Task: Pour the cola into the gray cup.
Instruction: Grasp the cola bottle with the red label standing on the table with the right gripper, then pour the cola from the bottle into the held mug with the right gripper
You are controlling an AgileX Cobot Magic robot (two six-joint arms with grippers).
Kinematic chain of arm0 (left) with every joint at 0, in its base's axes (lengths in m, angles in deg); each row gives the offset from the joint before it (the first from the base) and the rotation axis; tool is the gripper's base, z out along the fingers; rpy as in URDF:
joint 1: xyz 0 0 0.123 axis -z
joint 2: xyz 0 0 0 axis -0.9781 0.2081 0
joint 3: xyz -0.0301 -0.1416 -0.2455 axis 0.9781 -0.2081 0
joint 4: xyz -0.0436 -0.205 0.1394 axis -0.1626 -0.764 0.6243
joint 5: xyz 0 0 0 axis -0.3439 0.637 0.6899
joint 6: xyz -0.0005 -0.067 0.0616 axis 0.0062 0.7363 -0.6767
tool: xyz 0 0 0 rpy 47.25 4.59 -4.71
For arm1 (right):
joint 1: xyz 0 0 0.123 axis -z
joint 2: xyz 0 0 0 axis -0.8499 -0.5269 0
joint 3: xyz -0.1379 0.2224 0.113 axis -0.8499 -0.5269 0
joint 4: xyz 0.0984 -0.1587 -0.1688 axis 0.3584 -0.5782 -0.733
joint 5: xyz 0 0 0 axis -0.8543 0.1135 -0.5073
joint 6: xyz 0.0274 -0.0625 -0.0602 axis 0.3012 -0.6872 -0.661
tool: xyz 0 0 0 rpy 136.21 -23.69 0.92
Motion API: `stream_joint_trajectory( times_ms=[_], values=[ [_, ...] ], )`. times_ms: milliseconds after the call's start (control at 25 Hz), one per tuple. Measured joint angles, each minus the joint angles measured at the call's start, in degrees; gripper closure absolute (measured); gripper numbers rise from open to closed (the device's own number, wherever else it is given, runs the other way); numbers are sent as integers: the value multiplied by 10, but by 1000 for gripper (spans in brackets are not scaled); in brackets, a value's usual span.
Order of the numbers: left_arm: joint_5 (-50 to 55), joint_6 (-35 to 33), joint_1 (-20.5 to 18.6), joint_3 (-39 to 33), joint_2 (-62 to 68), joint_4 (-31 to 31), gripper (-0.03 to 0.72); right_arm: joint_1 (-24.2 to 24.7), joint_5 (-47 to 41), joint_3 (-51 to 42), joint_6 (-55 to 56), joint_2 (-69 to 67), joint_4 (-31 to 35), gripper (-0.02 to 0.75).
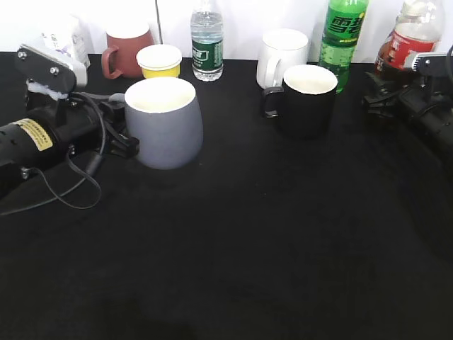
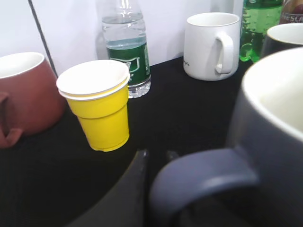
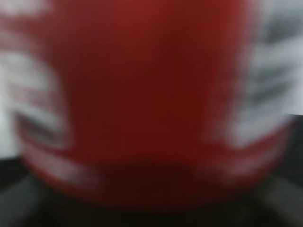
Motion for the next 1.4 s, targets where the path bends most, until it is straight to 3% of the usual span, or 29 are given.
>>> stream_joint_trajectory(
  times_ms=[80,280,440,640,760,1000,1400],
  values=[
    [0,0,0,0,0,0,626,0,11,0,-1,-1,-2,351],
    [0,0,0,0,0,1,626,0,5,-69,-34,64,-34,353],
    [-8,20,0,0,0,30,626,-10,5,-126,-43,192,-142,353],
    [-22,28,10,0,0,65,626,-158,-7,-112,-63,234,-150,353],
    [-32,29,10,0,0,69,626,-208,-29,-59,-141,203,-152,353],
    [-32,24,10,0,0,55,627,-208,-105,-5,-442,189,-130,353],
    [7,-28,10,0,-18,36,627,-208,-124,-5,-690,189,-64,353]
  ],
)
